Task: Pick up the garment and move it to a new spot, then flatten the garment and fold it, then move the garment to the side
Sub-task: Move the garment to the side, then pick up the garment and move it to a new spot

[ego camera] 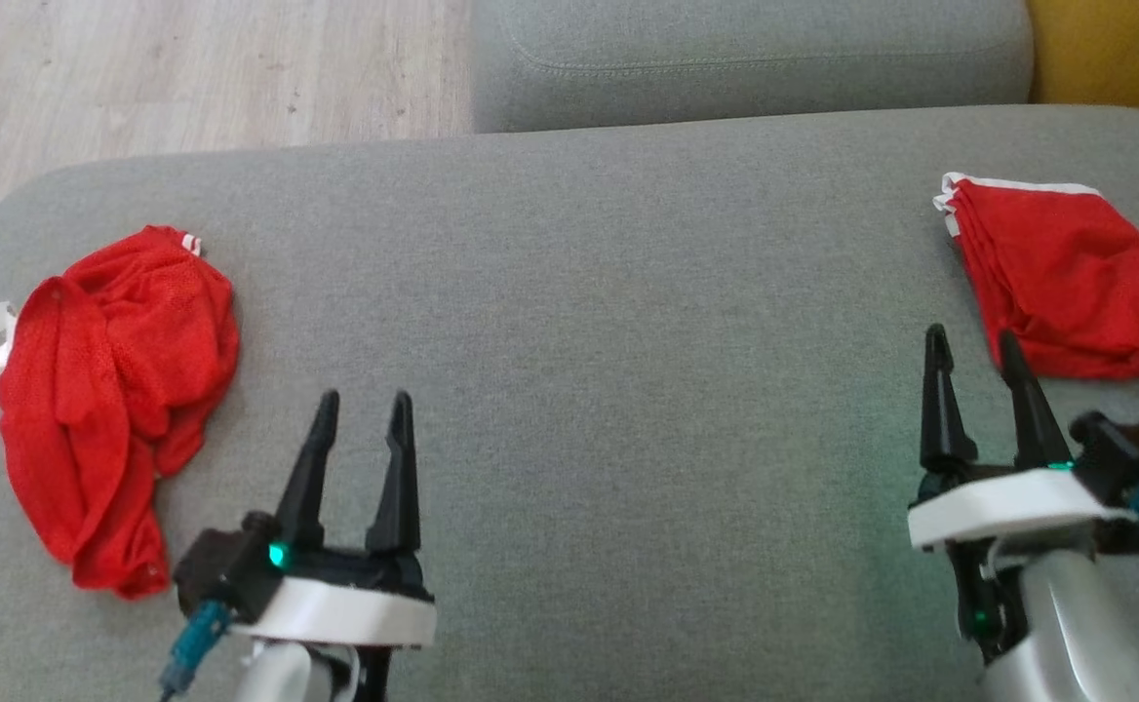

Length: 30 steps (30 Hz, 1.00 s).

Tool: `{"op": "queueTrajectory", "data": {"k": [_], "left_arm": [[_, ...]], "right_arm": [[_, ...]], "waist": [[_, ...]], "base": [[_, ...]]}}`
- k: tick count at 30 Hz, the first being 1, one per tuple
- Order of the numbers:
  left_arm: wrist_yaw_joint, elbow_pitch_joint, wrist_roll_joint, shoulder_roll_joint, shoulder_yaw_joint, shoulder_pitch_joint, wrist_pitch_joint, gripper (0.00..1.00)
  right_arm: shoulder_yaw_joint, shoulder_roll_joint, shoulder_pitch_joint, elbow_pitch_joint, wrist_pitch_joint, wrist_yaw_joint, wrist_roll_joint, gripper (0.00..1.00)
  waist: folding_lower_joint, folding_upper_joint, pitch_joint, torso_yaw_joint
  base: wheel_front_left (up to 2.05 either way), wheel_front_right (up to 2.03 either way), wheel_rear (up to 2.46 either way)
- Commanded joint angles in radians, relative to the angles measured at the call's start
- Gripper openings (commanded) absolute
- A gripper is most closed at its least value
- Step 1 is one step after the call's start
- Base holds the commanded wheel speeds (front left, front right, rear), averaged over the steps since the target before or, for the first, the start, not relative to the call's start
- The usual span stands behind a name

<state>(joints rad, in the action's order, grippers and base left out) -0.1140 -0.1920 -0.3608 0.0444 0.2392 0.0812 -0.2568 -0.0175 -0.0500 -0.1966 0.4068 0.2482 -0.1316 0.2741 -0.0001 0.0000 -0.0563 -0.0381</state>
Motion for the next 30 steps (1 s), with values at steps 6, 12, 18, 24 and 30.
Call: {"op": "queueTrajectory", "data": {"k": [6,12,18,24,30], "left_arm": [[0.006,0.01,0.006,0.006,-0.022,0.002,-0.005,1.0],[0.015,0.003,0.002,0.006,-0.028,-0.004,-0.005,1.0],[0.026,0.018,-0.006,0.006,-0.032,0.001,-0.005,1.0],[0.033,0.037,-0.003,0.006,-0.043,0.001,-0.005,1.0],[0.039,0.047,0.003,0.006,-0.053,-0.008,-0.005,1.0]], "right_arm": [[0.035,-0.001,0.048,-0.126,0.013,0.001,0.002,1.0],[0.049,0.0,0.066,-0.143,0.013,0.001,-0.006,1.0],[0.052,0.0,0.072,-0.147,0.013,0.001,-0.016,1.0],[0.102,0.0,0.074,-0.112,0.013,0.001,-0.015,1.0],[0.173,0.0,0.071,-0.098,0.013,0.001,0.009,1.0]], "waist": [[0.0001,0.0,0.007,0.0],[0.0001,0.0,0.015,0.0],[0.0001,0.0,0.017,-0.008],[0.0001,0.0,0.025,-0.048],[0.0001,0.0,0.043,-0.13]], "base": [[0.0,0.0,0.0],[0.0,0.0,0.0],[0.0,0.0,0.0],[0.0,0.0,0.0],[0.0,0.0,0.0]]}}
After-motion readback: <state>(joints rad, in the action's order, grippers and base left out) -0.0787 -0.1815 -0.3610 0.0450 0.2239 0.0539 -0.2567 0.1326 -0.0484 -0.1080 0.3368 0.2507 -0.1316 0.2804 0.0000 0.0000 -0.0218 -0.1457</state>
